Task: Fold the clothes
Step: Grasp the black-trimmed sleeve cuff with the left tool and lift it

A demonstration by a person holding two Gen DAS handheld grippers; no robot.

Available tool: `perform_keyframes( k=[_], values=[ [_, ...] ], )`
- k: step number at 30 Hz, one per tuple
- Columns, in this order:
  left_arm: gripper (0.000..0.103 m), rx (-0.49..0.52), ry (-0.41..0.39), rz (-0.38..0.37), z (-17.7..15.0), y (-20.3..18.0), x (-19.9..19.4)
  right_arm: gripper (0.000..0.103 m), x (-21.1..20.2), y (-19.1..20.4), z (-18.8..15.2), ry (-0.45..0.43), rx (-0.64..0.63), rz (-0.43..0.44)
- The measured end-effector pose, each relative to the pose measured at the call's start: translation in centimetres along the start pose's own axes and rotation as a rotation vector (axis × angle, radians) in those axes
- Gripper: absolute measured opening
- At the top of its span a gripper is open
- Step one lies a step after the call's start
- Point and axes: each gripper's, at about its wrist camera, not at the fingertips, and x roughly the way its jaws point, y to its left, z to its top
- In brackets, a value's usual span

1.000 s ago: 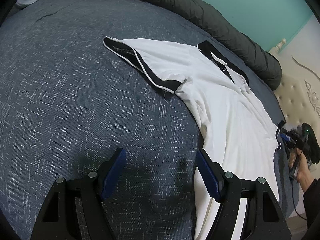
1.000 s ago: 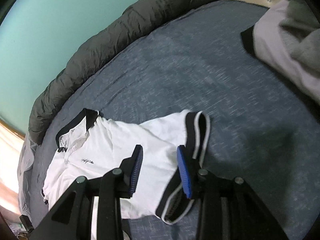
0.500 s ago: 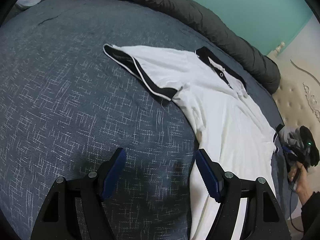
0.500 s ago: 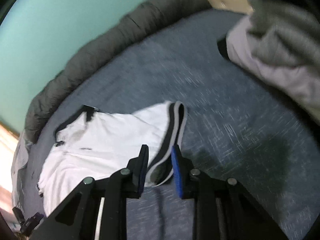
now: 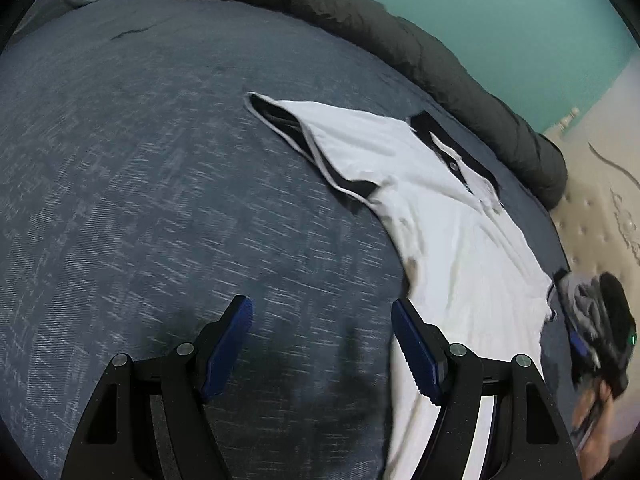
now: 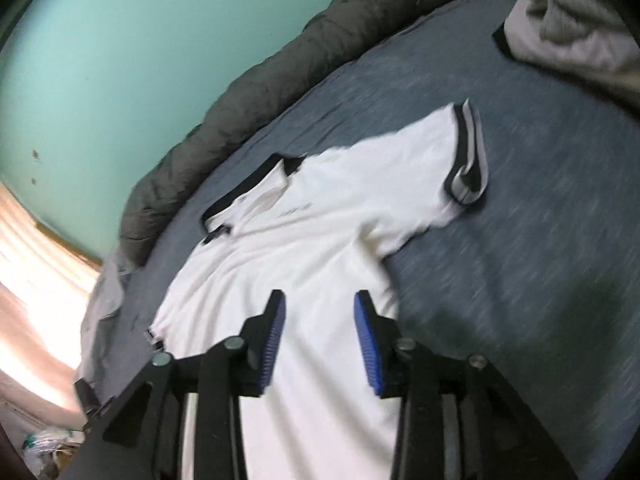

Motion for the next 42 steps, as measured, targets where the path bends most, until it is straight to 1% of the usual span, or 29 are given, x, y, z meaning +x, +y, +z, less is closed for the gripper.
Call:
perform_keyframes(
  k=[3,6,8,9,11,12,14,15,17,20,23,25,27,29,34,37,42],
  values=[
    [0.076,-0.004,-0.003,0.046,1.0,0.6,0.0,0.043,0.6,0.9,-1.9,0.013,0.014,0.041],
    [0.076,0.045,-0.014,0.106,2.7,0.3,0.2,0.043,1.0,1.6,-3.4,0.003,0.009,0.089],
    [0.076,0.087,-0.015,0.146,3.9,0.0,0.5,0.044,1.5,1.9,-3.8,0.009,0.000,0.091],
    [0.076,0.099,-0.007,0.164,4.4,0.0,0.9,0.044,1.9,2.0,-3.7,0.029,0.004,0.096],
    [0.076,0.113,0.003,0.197,5.6,-0.1,1.7,0.044,2.3,2.2,-3.3,0.037,0.017,0.132],
    [0.076,0.120,0.004,0.211,6.3,-0.1,2.2,0.045,2.2,2.4,-3.3,0.022,0.006,0.136],
    [0.076,0.117,0.010,0.224,7.3,0.0,3.0,0.047,2.3,3.0,-3.2,0.010,-0.035,0.124],
    [0.075,0.114,0.015,0.229,7.8,0.2,3.4,0.047,2.6,3.1,-3.2,0.017,-0.039,0.125],
    [0.075,0.109,0.017,0.229,8.5,0.4,4.0,0.048,3.3,3.1,-3.6,0.031,-0.030,0.137],
    [0.075,0.098,0.024,0.251,9.6,0.8,5.4,0.048,4.1,2.8,-3.8,0.042,-0.024,0.141],
    [0.074,0.077,0.013,0.241,10.3,0.9,6.1,0.048,4.3,2.5,-3.5,0.042,-0.025,0.142],
    [0.070,0.077,0.007,0.243,10.6,1.0,6.5,0.048,4.4,2.1,-3.3,0.035,-0.028,0.126],
    [0.060,0.060,-0.002,0.234,11.0,1.2,6.7,0.048,4.4,1.5,-3.1,0.031,-0.017,0.120],
    [0.054,0.032,-0.014,0.217,11.3,1.4,6.8,0.048,4.6,1.4,-3.2,0.035,-0.012,0.123],
    [0.054,-0.010,-0.024,0.174,12.0,1.6,7.0,0.048,4.9,1.3,-3.3,0.043,-0.009,0.128],
    [0.054,-0.012,-0.026,0.148,12.0,1.2,6.9,0.048,4.9,1.4,-3.4,0.043,-0.011,0.130],
    [0.054,-0.002,-0.020,0.154,12.1,0.5,7.4,0.048,4.8,1.3,-3.4,0.039,-0.003,0.136]
  ],
)
